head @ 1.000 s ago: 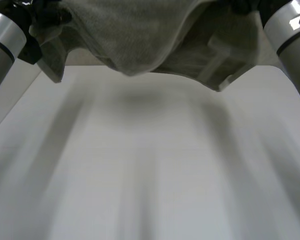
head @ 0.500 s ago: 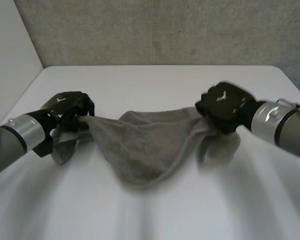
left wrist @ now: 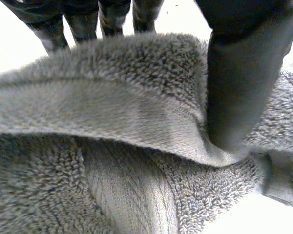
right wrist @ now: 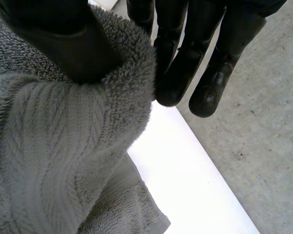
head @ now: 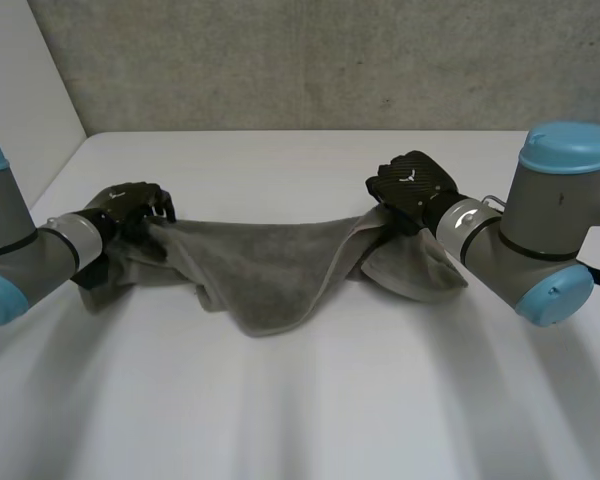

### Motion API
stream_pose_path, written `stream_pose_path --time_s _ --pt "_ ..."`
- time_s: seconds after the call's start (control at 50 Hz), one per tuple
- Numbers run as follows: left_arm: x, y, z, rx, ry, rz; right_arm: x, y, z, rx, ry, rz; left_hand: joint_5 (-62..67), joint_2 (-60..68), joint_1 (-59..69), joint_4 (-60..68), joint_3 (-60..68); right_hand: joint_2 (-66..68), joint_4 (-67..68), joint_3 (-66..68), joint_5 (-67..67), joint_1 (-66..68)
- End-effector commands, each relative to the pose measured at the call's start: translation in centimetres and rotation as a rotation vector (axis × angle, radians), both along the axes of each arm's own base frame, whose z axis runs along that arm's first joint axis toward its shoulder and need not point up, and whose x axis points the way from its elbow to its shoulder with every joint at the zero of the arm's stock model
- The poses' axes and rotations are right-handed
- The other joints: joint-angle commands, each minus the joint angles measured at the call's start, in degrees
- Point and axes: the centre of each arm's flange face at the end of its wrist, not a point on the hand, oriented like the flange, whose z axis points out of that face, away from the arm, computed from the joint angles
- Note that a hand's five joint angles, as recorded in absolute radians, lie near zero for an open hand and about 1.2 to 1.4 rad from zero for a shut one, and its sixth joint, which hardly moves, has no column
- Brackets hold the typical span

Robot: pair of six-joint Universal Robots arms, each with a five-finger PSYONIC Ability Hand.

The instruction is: Fold the towel.

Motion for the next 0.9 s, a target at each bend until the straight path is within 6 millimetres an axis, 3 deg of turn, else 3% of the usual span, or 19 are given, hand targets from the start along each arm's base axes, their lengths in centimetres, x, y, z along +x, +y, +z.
stream_pose_path --time_s 0.02,0.1,0.26,0.32,0.4,0.42,0.46,0.48,0.52,0.62,0.8,0.9 --pt "0.2 0.1 1.5 -0.036 -0.003 0.019 -0.4 0.2 0.6 -0.011 0.002 -0.050 -16.1 -17.2 -17.3 -17.8 -18.0 -53.4 -54.9 -54.0 -54.7 -53.6" --pt "0.3 0.3 2.7 -0.061 0.002 0.026 -1.1 0.3 1.6 -0.026 0.004 -0.110 -16.1 -17.2 -17.3 -17.8 -18.0 -53.4 -54.9 -54.0 -54.7 -53.6" --pt "0.4 2.4 6.1 -0.123 0.008 0.016 -2.3 2.8 3.9 -0.020 -0.027 -0.137 -16.1 -17.2 -17.3 -17.8 -18.0 -53.4 -54.9 -54.0 -54.7 -53.6" --pt "0.3 4.0 6.7 -0.121 0.009 -0.002 -2.9 4.0 4.3 -0.002 -0.037 -0.140 -15.8 -16.8 -17.0 -17.5 -17.6 -53.4 -54.9 -54.0 -54.7 -53.6" --pt "-1.0 8.0 7.3 -0.110 0.024 -0.100 -3.4 5.6 3.5 0.033 -0.027 -0.135 -14.4 -15.5 -15.6 -16.1 -16.3 -53.4 -54.9 -54.0 -54.7 -53.6" --pt "-1.0 8.1 7.3 -0.110 0.024 -0.100 -3.4 5.6 3.5 0.033 -0.027 -0.135 -14.4 -15.5 -15.6 -16.1 -16.3 -53.4 -54.9 -54.0 -54.7 -53.6" --pt "-1.6 10.9 6.9 -0.084 0.035 -0.172 -3.7 6.4 3.2 0.046 -0.019 -0.135 -13.1 -14.2 -14.3 -14.8 -14.9 -53.4 -54.9 -54.0 -54.7 -53.6" --pt "-1.6 10.9 6.9 -0.084 0.035 -0.172 -3.7 6.4 3.2 0.046 -0.019 -0.135 -13.1 -14.2 -14.3 -14.8 -14.9 -53.4 -54.9 -54.0 -54.7 -53.6" --pt "-1.9 13.0 6.1 -0.047 0.039 -0.206 -3.9 6.7 2.9 0.058 -0.013 -0.138 -7.7 -8.8 -8.9 -9.4 -9.6 -53.4 -54.9 -54.0 -54.7 -53.6" --pt "-1.6 15.0 4.4 0.013 0.015 -0.215 -4.3 6.8 2.4 0.073 -0.006 -0.148 3.7 2.6 2.5 2.0 1.9 -53.4 -54.9 -54.0 -54.7 -53.6" --pt "-1.3 16.8 1.4 0.022 -0.198 -0.276 -4.4 6.6 2.2 0.075 -0.005 -0.153 10.8 9.7 9.6 9.1 9.0 -53.4 -54.9 -54.0 -54.7 -53.6" --pt "-1.3 16.4 0.0 0.037 -0.264 -0.275 -4.4 6.5 2.0 0.079 -0.003 -0.153 9.0 7.9 7.8 7.3 7.1 -53.4 -54.9 -54.0 -54.7 -53.6"
